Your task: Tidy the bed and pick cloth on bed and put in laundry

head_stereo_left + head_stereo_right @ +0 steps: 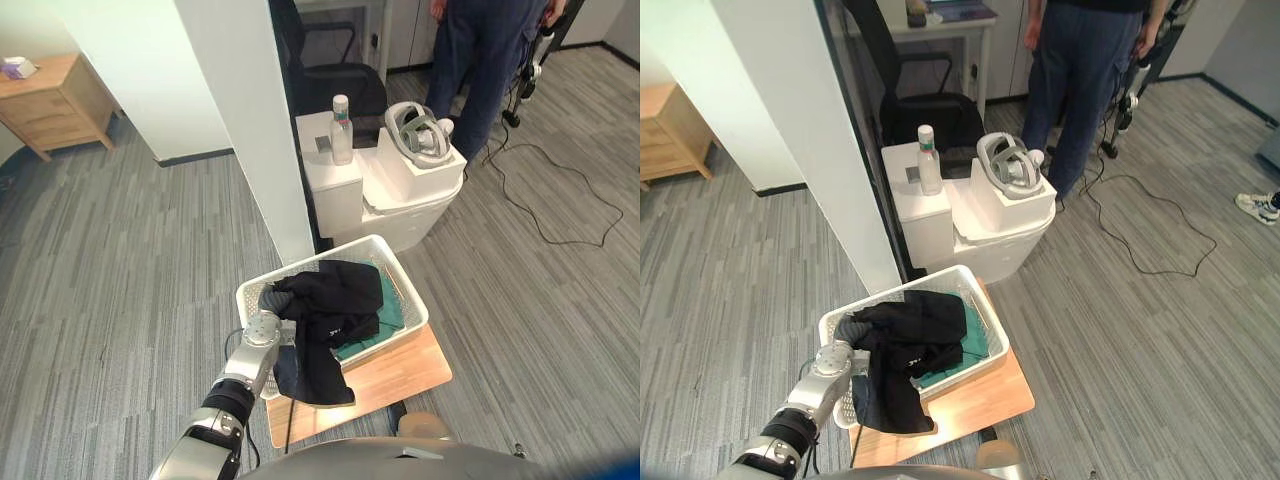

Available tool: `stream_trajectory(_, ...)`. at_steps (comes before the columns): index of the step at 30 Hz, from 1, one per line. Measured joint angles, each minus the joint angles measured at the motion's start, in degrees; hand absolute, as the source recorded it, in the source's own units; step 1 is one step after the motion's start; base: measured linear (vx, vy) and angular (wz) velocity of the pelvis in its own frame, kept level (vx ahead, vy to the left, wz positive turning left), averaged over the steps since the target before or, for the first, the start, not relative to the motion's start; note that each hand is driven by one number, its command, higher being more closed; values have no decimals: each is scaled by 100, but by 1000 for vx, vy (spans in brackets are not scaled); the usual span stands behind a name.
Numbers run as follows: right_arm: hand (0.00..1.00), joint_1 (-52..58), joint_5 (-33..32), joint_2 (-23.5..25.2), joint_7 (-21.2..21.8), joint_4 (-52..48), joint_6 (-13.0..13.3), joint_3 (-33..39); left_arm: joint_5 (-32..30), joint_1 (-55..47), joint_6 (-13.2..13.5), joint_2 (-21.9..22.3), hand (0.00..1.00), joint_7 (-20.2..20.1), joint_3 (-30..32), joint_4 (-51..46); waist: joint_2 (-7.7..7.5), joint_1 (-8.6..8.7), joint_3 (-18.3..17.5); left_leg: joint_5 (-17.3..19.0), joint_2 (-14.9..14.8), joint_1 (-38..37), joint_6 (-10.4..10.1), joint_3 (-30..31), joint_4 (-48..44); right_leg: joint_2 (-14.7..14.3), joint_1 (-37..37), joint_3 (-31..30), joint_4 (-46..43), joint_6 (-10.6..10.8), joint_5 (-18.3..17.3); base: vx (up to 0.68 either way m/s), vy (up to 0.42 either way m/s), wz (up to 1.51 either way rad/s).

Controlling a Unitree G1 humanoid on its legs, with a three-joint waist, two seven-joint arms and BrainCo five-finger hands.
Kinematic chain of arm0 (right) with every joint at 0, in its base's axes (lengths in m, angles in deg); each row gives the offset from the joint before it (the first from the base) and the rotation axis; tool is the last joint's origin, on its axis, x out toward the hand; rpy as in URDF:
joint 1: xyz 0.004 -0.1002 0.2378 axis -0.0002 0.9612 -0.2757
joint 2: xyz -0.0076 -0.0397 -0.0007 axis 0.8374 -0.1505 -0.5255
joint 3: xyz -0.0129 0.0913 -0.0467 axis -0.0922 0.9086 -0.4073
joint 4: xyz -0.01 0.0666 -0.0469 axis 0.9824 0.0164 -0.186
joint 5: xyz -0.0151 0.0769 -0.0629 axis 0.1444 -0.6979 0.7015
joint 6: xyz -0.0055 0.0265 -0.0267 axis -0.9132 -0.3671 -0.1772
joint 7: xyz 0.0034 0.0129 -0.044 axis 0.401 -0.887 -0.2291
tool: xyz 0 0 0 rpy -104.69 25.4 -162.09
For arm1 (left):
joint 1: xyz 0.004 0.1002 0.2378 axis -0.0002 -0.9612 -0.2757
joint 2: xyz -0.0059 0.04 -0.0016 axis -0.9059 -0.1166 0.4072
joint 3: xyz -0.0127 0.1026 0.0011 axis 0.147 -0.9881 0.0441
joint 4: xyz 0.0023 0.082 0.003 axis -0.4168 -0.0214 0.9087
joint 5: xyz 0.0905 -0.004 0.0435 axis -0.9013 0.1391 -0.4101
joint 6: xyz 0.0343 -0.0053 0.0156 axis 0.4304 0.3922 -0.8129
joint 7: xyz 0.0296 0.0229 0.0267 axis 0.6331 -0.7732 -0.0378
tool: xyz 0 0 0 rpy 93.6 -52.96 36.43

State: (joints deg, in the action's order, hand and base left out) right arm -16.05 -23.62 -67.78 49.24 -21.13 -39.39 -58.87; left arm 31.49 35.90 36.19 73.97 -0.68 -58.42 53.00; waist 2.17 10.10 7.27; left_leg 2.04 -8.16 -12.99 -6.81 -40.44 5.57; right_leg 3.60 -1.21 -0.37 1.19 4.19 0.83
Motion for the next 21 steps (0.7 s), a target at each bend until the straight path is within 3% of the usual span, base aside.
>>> stream_trajectory(4,0,-1,3,-36,144,0,2,-29,136,79,5,-11,0,22,182,20,17,1,10,-4,-29,-23,-8,-6,-2,-25,-11,4,-16,-2,1,4,-11,-2)
stream_trajectory(8,0,-1,3,-60,264,-1,9,-55,810,52,13,4,0,-88,333,251,20,-1,28,-4,-39,-28,-8,2,-115,2,-46,4,-37,-2,1,-48,-8,1)
stream_trajectory(12,0,0,2,-131,356,-24,58,-110,986,-70,348,24,0,-475,356,183,68,-8,116,16,-61,-35,-21,26,-170,8,-65,27,-84,-19,-13,-104,-10,6)
stream_trajectory(19,0,26,2,-127,383,-111,126,-120,1247,-709,499,9,0,-1010,319,-1128,72,-50,107,10,-75,-104,-4,164,-154,13,-175,150,-102,-59,-50,-114,-21,8)
stream_trajectory(21,0,80,2,-118,421,-130,134,-114,1242,-875,502,-3,0,-1060,325,-1551,58,-159,97,-30,-69,-103,17,234,-105,41,-244,305,-18,-59,-43,-76,-20,20)
